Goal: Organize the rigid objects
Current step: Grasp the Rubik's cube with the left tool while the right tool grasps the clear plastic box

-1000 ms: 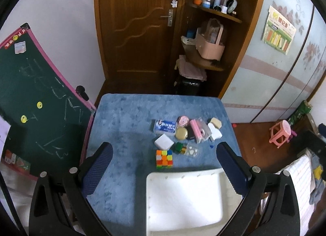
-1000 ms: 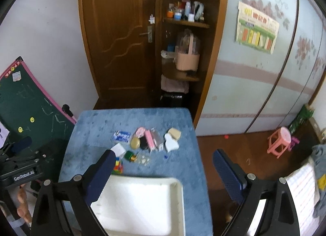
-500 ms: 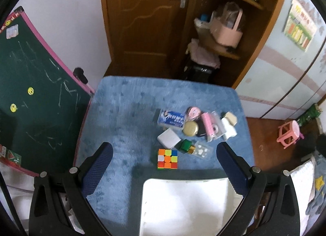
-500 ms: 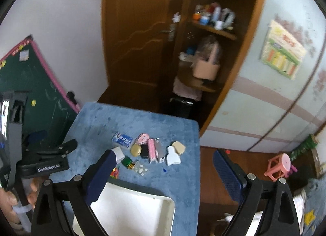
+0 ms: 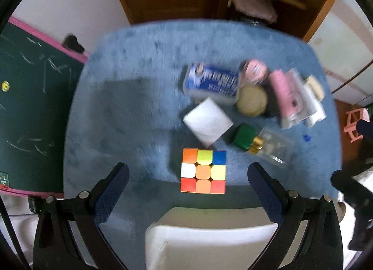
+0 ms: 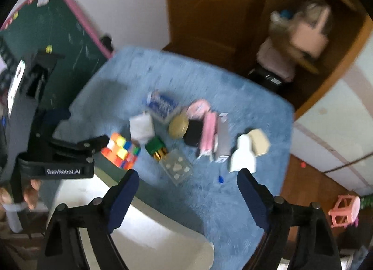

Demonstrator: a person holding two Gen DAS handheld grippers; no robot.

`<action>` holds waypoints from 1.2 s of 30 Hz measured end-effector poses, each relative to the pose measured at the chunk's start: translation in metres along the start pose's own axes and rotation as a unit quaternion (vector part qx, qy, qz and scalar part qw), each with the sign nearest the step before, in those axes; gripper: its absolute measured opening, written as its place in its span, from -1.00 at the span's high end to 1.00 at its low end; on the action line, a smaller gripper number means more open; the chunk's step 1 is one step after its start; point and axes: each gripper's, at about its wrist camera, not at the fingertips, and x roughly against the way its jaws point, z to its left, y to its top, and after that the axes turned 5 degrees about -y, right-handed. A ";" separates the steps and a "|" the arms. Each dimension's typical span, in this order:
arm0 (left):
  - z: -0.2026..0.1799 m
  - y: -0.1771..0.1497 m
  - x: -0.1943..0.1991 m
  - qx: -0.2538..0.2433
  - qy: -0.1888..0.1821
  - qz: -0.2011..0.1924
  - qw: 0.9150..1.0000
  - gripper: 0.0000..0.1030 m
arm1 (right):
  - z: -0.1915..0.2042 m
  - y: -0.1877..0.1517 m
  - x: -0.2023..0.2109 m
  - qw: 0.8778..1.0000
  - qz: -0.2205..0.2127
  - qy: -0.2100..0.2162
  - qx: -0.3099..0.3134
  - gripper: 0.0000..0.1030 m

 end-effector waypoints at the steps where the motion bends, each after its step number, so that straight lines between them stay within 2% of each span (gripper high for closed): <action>1: 0.001 0.000 -0.011 0.006 0.002 0.012 1.000 -0.97 | 0.001 0.000 -0.013 1.000 0.008 0.007 0.009 -0.68; 8: 0.008 0.000 -0.049 0.030 -0.009 0.052 0.998 -0.97 | 0.011 0.003 -0.087 0.995 0.059 0.030 0.068 -0.68; 13: 0.006 -0.001 -0.066 0.025 -0.014 0.079 0.996 -0.95 | 0.024 0.008 -0.116 0.990 0.082 0.037 0.111 -0.68; 15: 0.008 -0.001 -0.070 0.025 -0.017 0.086 0.996 -0.74 | 0.028 0.010 -0.125 0.987 0.090 0.039 0.126 -0.68; 16: 0.008 -0.001 -0.074 0.025 -0.026 0.093 0.995 -0.70 | 0.029 0.010 -0.128 0.986 0.093 0.042 0.130 -0.68; 19: 0.009 -0.001 -0.081 0.027 -0.031 0.096 0.994 -0.63 | 0.035 0.012 -0.139 0.982 0.111 0.049 0.148 -0.49; 22: 0.008 -0.002 -0.085 0.025 -0.042 0.101 0.994 -0.46 | 0.042 0.009 -0.154 0.975 0.137 0.042 0.168 -0.35; 23: 0.008 -0.002 -0.087 0.026 -0.050 0.105 0.993 -0.33 | 0.044 0.008 -0.158 0.974 0.145 0.040 0.172 -0.22; 24: 0.008 -0.001 -0.090 0.029 -0.062 0.109 0.992 -0.17 | 0.045 0.007 -0.163 0.972 0.152 0.037 0.176 -0.17; 27: 0.008 -0.004 -0.095 0.031 -0.060 0.104 0.992 -0.17 | 0.047 0.006 -0.162 0.972 0.145 0.031 0.181 -0.08; 31: -0.006 -0.007 -0.092 0.017 -0.042 0.095 0.994 -0.16 | 0.046 0.002 -0.156 0.973 0.145 0.036 0.176 -0.06; 34: -0.011 -0.011 -0.076 0.006 -0.022 0.071 0.997 -0.16 | 0.040 0.005 -0.144 0.974 0.139 0.037 0.173 -0.05; 36: -0.010 -0.015 -0.062 0.010 -0.025 0.058 0.998 -0.16 | 0.039 0.006 -0.133 0.977 0.130 0.041 0.165 -0.05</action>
